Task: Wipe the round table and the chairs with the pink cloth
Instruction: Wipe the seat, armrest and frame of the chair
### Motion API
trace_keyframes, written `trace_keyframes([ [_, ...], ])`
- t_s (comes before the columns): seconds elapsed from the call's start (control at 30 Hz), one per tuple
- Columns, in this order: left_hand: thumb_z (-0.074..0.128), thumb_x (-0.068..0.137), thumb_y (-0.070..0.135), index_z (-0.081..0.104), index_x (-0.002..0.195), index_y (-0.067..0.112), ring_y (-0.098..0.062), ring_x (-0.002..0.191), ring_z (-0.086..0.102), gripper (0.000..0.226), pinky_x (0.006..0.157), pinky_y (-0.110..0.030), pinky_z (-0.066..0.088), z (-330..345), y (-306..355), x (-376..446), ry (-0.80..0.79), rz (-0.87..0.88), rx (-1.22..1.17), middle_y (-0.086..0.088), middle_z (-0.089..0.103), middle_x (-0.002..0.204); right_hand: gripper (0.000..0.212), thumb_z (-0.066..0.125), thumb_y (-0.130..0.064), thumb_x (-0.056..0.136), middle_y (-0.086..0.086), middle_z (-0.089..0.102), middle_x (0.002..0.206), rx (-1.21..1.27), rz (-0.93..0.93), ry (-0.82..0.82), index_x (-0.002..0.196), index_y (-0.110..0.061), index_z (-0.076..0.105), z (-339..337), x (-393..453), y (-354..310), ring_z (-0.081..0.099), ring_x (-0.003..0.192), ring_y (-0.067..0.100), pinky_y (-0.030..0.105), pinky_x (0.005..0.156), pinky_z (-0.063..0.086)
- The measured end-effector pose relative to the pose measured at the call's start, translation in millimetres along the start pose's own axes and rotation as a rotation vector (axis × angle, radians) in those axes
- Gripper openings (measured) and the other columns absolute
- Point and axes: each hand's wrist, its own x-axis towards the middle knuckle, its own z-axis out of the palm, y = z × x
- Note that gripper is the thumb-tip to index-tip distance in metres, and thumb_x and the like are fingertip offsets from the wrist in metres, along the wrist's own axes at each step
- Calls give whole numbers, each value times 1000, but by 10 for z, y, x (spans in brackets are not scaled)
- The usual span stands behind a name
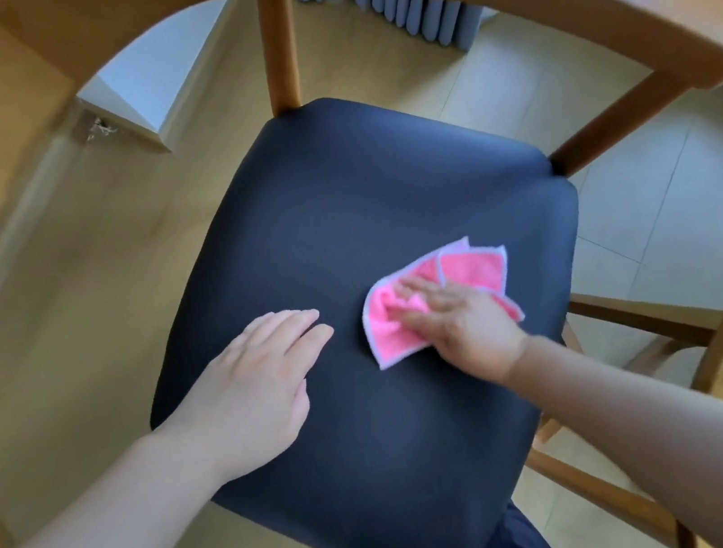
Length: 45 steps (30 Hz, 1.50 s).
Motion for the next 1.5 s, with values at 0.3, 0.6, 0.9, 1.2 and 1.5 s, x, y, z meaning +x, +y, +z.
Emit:
trace_keyframes([
  [0.3, 74, 70, 8, 61, 125, 12, -24, 120, 56, 57, 101, -29, 31, -166, -278, -221, 18, -52, 59, -3, 58, 130, 53, 70, -3, 79, 8, 55, 137, -78, -360, -205, 130, -14, 61, 80, -14, -63, 48, 129, 32, 50, 97, 47],
  [0.6, 78, 64, 8, 64, 119, 13, -23, 114, 60, 57, 98, -28, 33, -93, -306, -160, 42, -47, 57, -2, 62, 125, 45, 69, 12, 76, 26, 58, 125, -59, -231, -135, 119, -1, 66, -149, 513, 448, 54, 114, 50, 64, 90, 44],
  [0.9, 75, 67, 7, 63, 121, 12, -24, 116, 59, 55, 100, -31, 32, -76, -365, -28, 47, -55, 32, -3, 61, 126, 39, 46, -9, 98, 7, 51, 141, -95, 343, 82, 135, -17, 55, -352, 1364, 1108, 42, 134, 29, 40, 105, 35],
  [1.2, 79, 63, 7, 65, 116, 11, -25, 111, 62, 55, 99, -34, 35, -170, -425, -124, 27, -71, 38, -5, 64, 121, 51, 48, 0, 93, 10, 46, 144, -97, 318, -49, 139, -21, 49, -203, 1327, 750, 40, 136, 32, 43, 107, 39],
  [1.5, 70, 75, 8, 60, 124, 12, -24, 123, 53, 51, 102, -27, 26, -326, -528, -312, -13, -154, -22, -3, 57, 131, 61, 72, 16, 64, 21, 60, 126, 13, -269, -196, 122, -3, 64, 411, 798, -516, 56, 117, 42, 57, 95, 45],
])
